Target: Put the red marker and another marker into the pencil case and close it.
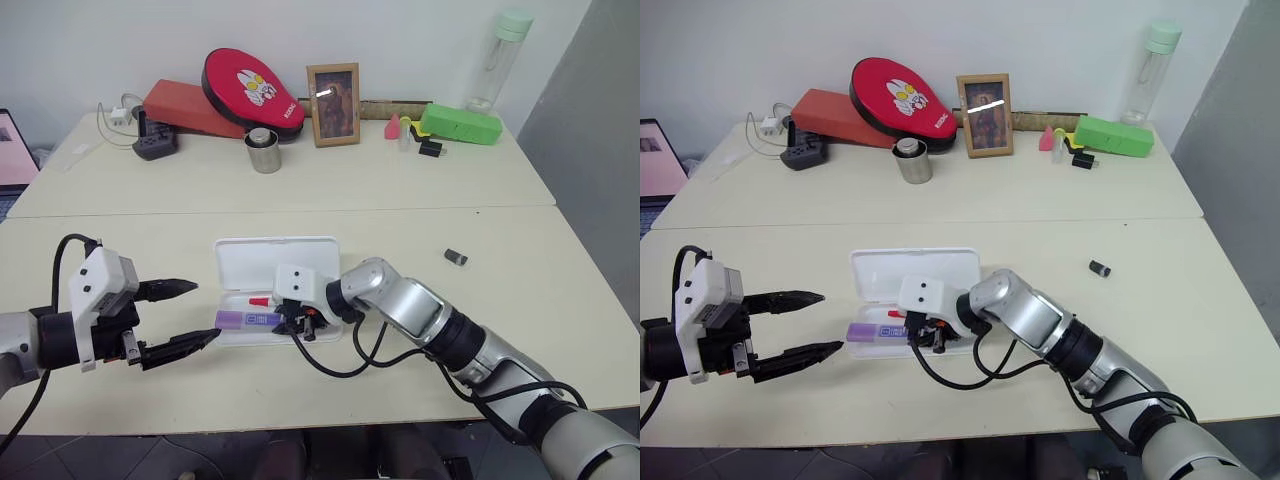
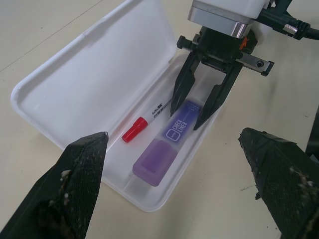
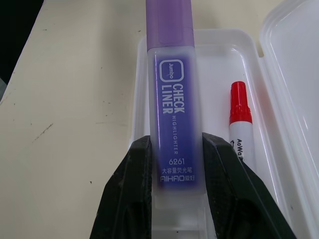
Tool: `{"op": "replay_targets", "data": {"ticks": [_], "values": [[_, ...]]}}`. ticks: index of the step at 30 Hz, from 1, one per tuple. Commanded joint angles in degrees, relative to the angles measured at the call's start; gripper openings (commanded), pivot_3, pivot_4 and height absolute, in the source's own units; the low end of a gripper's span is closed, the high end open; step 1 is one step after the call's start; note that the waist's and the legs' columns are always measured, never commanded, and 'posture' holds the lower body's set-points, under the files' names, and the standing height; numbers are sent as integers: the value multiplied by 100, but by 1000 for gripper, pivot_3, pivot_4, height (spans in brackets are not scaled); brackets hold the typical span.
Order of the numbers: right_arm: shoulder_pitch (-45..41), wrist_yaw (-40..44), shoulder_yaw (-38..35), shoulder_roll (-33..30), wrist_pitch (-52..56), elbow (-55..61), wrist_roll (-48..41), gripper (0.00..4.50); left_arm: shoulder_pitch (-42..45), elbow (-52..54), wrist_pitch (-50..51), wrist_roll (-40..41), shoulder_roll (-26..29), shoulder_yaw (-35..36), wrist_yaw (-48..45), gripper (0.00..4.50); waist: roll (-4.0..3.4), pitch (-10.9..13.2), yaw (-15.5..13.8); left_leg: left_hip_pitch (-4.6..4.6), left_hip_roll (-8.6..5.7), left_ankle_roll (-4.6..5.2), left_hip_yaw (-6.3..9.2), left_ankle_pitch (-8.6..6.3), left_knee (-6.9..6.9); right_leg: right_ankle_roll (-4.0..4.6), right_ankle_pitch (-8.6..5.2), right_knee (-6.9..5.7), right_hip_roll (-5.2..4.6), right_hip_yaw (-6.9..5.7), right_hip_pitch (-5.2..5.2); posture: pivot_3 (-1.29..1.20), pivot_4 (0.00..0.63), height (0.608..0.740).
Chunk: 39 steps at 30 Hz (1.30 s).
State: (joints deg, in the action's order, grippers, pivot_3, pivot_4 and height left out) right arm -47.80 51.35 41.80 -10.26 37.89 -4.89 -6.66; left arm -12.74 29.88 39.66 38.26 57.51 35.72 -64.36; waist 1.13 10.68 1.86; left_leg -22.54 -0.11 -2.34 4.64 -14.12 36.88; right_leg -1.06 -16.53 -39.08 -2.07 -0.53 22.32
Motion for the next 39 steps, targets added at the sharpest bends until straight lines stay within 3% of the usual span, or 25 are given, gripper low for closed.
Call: {"op": "replay_targets", "data": {"ticks": [1, 6, 10, 20, 26, 30, 35, 39], "values": [[1, 154, -100, 45, -66, 194, 35, 1047, 109, 100, -14, 116, 66, 70, 35, 4500, 0, 0, 0, 0, 0, 0, 0, 0, 0, 0, 0, 0, 0, 0, 0, 0, 150, 740], [37, 269, -103, 48, 19, 339, 47, 1047, 155, 55, -59, 59, 67, -12, 23, 4500, 0, 0, -1, 0, 0, 0, 0, 0, 0, 0, 0, 0, 0, 0, 0, 0, 150, 740], [55, 239, -161, 114, 91, 331, 72, 2234, 190, 42, -66, 51, 66, -43, 20, 4500, 0, 0, 0, 0, 0, 0, 0, 0, 0, 0, 0, 0, 0, 1, 0, 0, 150, 740], [9, 327, -388, 64, 229, 617, -66, 4412, 299, 12, -101, 38, 53, -169, 36, 4500, -1, 0, 0, 0, 1, -1, 0, 0, 0, 0, 0, 0, -1, 0, 0, 0, 150, 740], [190, 542, -957, -369, 593, 1448, -483, 4466, 506, -77, -115, 55, 87, -337, 8, 4500, 0, 0, -2, 0, 0, -1, -1, -1, -1, 0, 0, 2, -2, 1, 0, 0, 150, 740], [749, 650, -1801, -922, 1084, 2424, -1179, 4466, 718, -293, -138, 93, 71, -378, -8, 4500, 0, 0, -34, -6, -3, -1, 5, -1, -1, 0, 0, 5, -6, -1, -1, 0, 150, 740], [1052, 117, -1985, -1270, 1133, 2407, -931, 4466, 838, -1183, -555, -396, 381, -307, -234, 4500, -2, 1, 28, 0, -2, -1, -3, -1, -3, 0, 0, 4, -6, 3, 0, 0, 150, 740], [1083, -122, -2355, -1456, 1277, 2371, -1042, 4466, 1158, -1476, -745, -412, 434, -637, -355, 4500, -9, 5, 21, 5, 0, -1, -4, -1, -11, 8, -3, 1, 8, -1, 2, 0, 150, 740]]}}
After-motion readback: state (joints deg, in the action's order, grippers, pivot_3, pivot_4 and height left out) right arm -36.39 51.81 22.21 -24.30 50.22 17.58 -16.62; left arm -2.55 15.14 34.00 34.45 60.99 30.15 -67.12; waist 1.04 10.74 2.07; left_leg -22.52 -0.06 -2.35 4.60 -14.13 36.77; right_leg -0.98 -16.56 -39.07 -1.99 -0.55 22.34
